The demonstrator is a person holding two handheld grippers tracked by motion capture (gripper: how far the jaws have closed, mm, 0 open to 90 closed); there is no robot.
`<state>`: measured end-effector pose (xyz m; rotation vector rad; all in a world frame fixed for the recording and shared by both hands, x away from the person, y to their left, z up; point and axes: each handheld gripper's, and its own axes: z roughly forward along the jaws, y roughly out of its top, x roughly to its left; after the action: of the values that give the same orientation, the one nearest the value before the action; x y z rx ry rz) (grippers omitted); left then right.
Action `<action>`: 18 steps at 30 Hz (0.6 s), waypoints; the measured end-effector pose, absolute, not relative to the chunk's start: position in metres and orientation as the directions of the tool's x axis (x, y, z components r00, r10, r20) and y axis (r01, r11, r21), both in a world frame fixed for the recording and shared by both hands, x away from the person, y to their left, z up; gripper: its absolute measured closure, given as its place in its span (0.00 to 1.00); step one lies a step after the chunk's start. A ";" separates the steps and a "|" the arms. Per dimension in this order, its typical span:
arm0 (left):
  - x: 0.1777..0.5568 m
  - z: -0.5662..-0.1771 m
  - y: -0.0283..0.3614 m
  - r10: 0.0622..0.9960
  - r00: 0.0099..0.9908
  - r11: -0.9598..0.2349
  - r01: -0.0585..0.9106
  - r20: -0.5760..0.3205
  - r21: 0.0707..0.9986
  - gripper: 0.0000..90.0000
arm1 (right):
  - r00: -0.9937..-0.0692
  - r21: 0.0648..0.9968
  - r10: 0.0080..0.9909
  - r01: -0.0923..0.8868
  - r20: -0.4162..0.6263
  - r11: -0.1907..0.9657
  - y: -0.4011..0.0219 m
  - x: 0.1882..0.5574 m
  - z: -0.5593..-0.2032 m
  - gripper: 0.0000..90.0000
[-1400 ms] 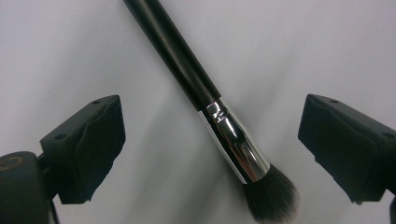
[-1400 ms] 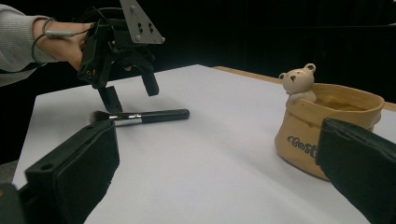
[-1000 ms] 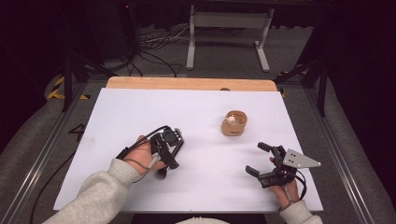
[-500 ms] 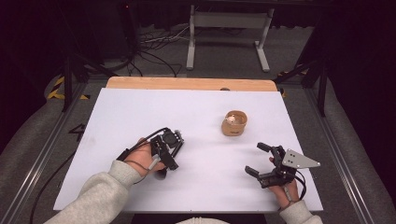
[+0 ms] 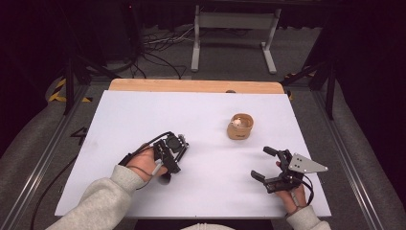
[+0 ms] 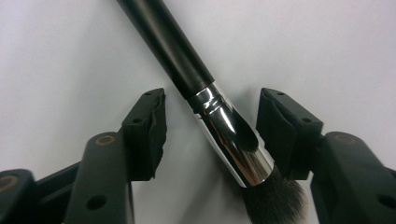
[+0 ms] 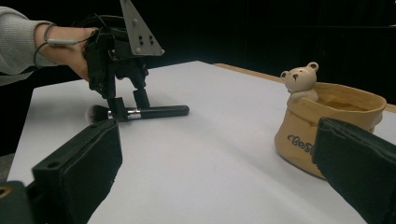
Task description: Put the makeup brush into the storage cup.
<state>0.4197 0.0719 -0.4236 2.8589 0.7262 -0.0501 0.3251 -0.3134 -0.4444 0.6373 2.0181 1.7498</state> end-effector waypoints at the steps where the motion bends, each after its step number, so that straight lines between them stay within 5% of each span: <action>1: 0.420 -0.424 0.072 0.472 0.878 -0.860 0.478 -0.081 0.178 0.53 | -0.820 0.990 0.573 0.082 0.000 0.117 -0.313 0.325 -0.444 0.02; 18: 0.419 -0.422 0.074 0.494 0.866 -0.846 0.498 -0.072 0.189 0.77 | -0.824 0.989 0.567 0.080 -0.004 0.123 -0.312 0.325 -0.444 0.03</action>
<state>0.4188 0.0742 -0.4224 2.8377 0.7631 -0.0306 0.3250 -0.3122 -0.4445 0.6259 2.0274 1.7465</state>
